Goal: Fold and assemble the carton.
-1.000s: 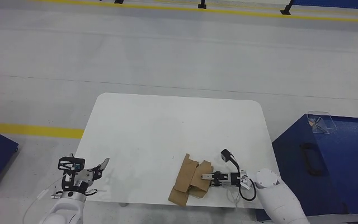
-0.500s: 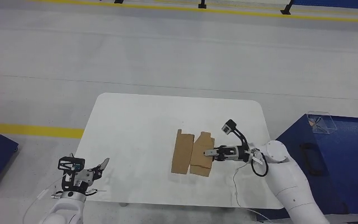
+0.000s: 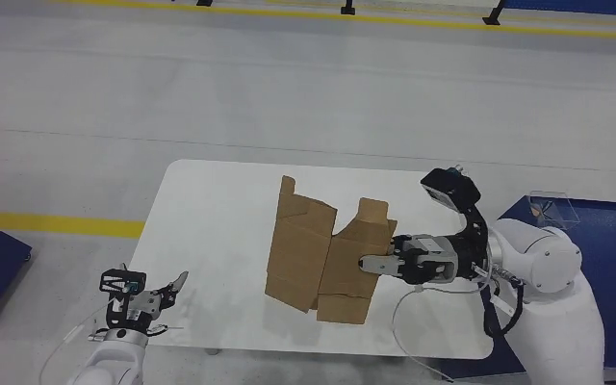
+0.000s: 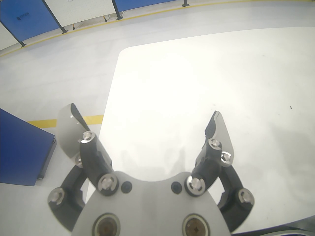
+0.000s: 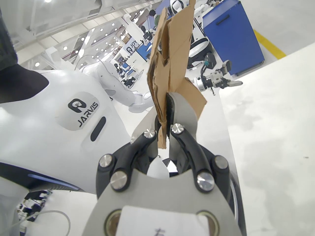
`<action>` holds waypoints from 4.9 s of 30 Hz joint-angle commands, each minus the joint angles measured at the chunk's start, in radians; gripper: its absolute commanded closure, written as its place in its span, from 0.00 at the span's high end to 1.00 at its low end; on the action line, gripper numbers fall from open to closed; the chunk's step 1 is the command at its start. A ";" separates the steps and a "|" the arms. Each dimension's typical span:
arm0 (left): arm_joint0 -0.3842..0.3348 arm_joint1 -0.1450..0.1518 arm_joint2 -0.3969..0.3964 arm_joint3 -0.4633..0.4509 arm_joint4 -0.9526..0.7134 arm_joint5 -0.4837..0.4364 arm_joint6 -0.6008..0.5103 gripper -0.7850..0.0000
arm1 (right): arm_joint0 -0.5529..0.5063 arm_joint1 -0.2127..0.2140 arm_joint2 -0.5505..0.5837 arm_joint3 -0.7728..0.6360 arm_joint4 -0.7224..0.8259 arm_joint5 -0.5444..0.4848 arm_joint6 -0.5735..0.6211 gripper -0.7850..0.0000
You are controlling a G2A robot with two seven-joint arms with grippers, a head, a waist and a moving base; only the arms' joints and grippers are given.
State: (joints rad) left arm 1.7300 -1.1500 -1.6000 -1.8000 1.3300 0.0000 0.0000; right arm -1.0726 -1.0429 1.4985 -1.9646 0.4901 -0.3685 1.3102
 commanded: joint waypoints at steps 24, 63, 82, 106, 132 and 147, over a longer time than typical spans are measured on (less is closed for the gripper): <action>0.000 0.000 0.000 0.000 0.000 0.000 0.000 1.00 | -0.010 0.005 0.037 -0.025 -0.001 -0.009 0.006 0.00; 0.000 0.000 0.000 0.000 0.000 0.000 0.000 1.00 | -0.026 -0.163 -0.637 0.361 2.139 1.018 -0.530 0.00; 0.000 0.000 0.000 0.000 0.000 0.000 0.000 1.00 | 0.018 -0.098 -0.021 0.279 0.803 0.536 0.113 0.00; 0.000 0.000 0.000 0.000 0.000 0.000 0.000 1.00 | -0.161 -0.078 0.124 0.124 0.315 -0.025 0.108 0.00; 0.000 0.000 0.000 0.000 0.000 0.000 0.000 1.00 | -0.227 0.008 0.669 -0.376 -0.933 -0.567 -0.427 0.00; 0.000 0.000 0.000 0.000 0.000 0.000 0.000 1.00 | -0.208 0.082 0.550 -0.385 -2.005 -0.644 -1.212 0.00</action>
State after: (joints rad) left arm 1.7300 -1.1500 -1.6000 -1.8000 1.3300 0.0000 0.0000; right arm -1.2712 -0.9650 2.0591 -2.3500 -1.3731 -1.0123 0.1991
